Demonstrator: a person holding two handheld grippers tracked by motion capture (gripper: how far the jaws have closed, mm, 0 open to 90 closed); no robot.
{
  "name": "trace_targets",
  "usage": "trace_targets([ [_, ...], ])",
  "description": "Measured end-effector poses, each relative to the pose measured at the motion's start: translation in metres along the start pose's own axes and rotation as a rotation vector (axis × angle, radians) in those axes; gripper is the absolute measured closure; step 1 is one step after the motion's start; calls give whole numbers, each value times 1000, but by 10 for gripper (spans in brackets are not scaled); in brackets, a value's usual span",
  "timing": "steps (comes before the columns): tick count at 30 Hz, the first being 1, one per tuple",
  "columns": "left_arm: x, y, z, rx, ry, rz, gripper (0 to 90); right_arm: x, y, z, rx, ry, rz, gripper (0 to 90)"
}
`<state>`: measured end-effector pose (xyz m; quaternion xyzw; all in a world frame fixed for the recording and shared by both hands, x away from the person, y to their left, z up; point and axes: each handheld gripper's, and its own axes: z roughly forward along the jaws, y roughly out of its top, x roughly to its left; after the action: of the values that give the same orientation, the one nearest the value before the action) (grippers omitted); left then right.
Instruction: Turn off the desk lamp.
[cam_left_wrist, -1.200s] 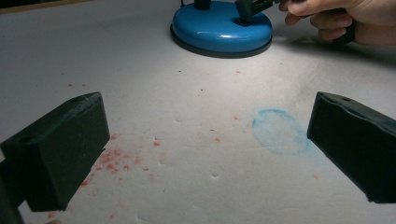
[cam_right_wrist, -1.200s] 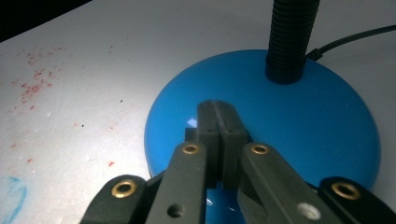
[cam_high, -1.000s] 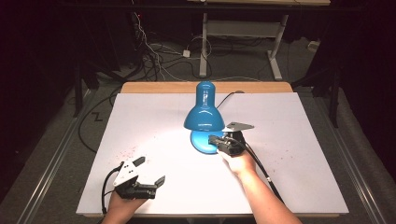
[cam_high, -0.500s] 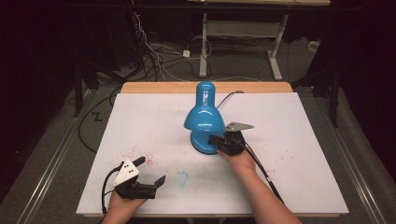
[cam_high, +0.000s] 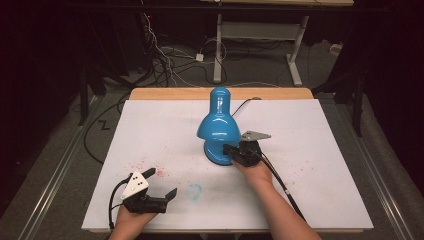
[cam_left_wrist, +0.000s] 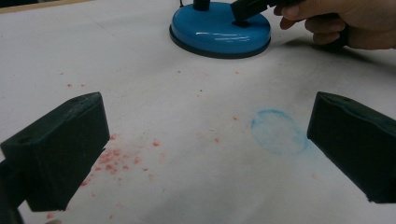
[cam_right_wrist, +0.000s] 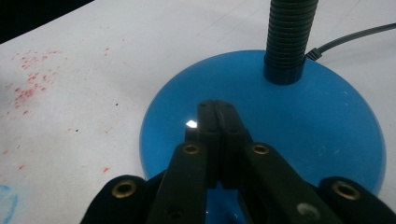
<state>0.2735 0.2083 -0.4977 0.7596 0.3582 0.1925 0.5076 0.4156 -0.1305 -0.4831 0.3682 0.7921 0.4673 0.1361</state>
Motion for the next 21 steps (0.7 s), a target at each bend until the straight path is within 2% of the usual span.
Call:
trace_targets([
  [4,0,0,0,1,-2,0,0,1,0,0,3,7,0,900],
  [7,0,0,0,-2,-3,-2,0,2,1,-3,0,0,-18,900],
  [10,0,0,0,-2,0,-1,0,2,5,-11,-26,-3,-14,900],
  [12,0,0,0,-3,-1,0,0,2,8,-17,-33,-8,-30,900],
  [21,0,0,0,-4,-4,-3,0,1,11,-41,-38,-39,-51,900],
])
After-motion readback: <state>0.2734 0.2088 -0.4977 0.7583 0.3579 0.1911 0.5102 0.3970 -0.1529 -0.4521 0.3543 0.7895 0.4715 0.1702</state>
